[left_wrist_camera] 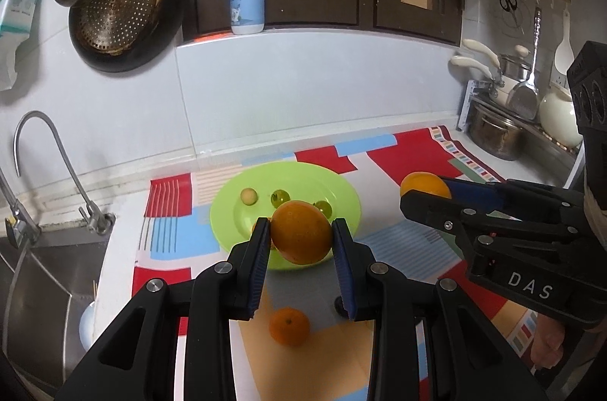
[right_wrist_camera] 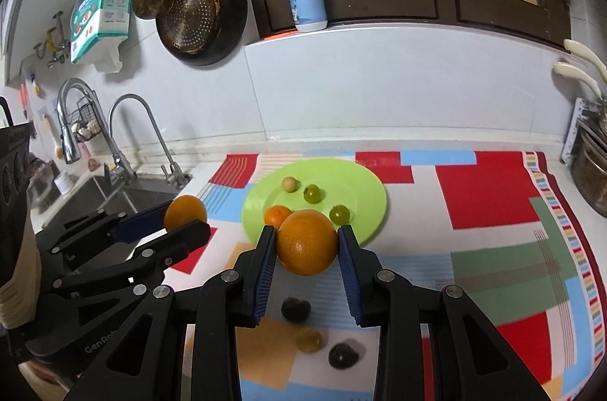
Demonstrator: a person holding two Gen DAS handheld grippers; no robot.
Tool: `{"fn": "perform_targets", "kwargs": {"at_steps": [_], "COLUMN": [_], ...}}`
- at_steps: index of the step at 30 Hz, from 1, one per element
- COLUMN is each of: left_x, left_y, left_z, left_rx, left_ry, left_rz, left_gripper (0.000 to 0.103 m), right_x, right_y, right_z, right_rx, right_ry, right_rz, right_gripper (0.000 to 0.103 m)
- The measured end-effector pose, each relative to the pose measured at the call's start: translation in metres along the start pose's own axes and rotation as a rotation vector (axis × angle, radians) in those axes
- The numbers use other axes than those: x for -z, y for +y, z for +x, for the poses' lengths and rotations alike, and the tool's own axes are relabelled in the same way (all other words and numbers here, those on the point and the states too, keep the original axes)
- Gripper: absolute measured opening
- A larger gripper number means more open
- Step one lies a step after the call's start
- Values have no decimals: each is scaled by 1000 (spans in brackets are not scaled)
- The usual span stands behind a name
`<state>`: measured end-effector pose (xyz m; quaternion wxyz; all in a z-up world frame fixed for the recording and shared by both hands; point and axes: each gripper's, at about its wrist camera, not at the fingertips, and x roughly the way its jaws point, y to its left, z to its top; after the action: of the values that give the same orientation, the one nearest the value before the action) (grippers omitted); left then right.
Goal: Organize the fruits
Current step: 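Carry both held oranges over the green plate with both tools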
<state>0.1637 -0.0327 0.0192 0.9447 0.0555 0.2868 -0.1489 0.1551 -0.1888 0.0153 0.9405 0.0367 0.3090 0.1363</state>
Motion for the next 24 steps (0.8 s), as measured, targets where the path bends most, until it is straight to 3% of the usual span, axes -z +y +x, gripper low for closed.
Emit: {"fn": "perform_targets", "kwargs": {"at_steps": [24], "left_x": [-47], "left_y": [27], "left_z": [63], "left_rx": [6], "left_ry": [11], "left_rz": [9], "left_gripper": [33], "right_x": [-58], "right_y": [-9], "right_z": [65], "right_rx": [-37], "right_ry": [9], "right_rz": [-42], "right_gripper": [34]}}
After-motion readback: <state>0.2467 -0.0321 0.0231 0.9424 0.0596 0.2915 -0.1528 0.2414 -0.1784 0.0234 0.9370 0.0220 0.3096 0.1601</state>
